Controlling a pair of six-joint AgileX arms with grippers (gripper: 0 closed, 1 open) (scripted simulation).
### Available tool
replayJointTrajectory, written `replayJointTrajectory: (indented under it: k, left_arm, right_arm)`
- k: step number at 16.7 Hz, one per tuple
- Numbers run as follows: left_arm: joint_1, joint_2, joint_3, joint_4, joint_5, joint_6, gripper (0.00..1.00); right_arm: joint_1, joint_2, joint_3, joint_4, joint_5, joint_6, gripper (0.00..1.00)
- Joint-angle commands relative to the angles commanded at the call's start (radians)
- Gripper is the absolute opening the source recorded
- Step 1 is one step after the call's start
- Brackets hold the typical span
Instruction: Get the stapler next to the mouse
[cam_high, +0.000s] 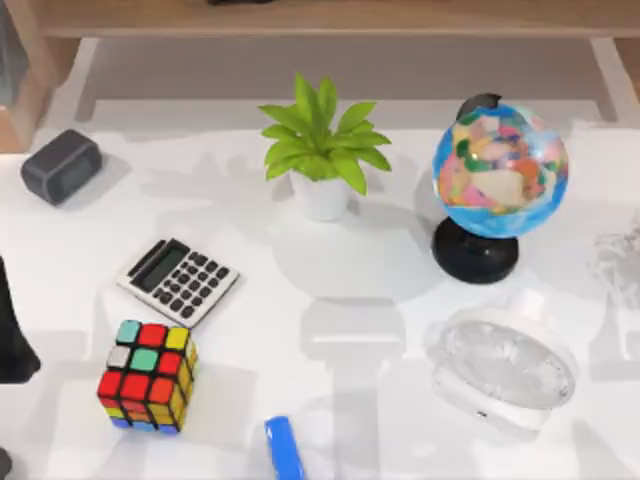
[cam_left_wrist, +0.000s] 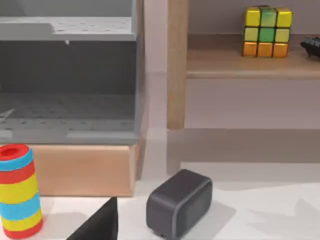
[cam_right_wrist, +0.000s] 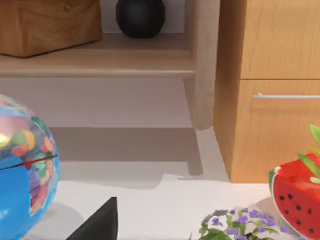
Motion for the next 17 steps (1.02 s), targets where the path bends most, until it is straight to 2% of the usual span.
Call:
replayJointTrajectory:
  k: [4, 7, 11, 17]
  left_arm:
    - [-0.021, 0.031, 0.021, -0.019, 0.0, -0.026, 1.0]
    - [-0.1, 0.155, 0.103, -0.092, -0.001, -0.13, 1.0]
    - [-0.271, 0.457, 0.282, -0.244, -0.005, -0.351, 1.0]
    - [-0.584, 0.978, 0.615, -0.519, -0.006, -0.747, 1.0]
  right_arm:
    - [0.0, 0.0, 0.0, 0.0, 0.0, 0.0, 1.0]
    - [0.0, 0.0, 0.0, 0.0, 0.0, 0.0, 1.0]
    - [0.0, 0.0, 0.0, 0.0, 0.0, 0.0, 1.0]
    - [0.0, 0.0, 0.0, 0.0, 0.0, 0.0, 1.0]
